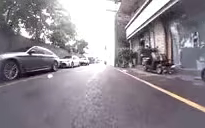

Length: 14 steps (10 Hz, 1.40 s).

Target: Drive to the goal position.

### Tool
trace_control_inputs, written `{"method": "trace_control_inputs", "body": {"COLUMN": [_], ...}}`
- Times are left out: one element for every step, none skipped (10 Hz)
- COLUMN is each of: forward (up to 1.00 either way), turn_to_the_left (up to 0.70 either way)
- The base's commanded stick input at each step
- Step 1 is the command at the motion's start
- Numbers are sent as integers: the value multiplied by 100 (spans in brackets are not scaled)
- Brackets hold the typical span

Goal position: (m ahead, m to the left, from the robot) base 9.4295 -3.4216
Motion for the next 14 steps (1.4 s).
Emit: {"method": "trace_control_inputs", "body": {"forward": [70,70,70,70,70,70,70,70,70,70,70,70,70,70], "turn_to_the_left": [0,0,0,0,0,0,1,0,0,0,0,0,0,0]}}
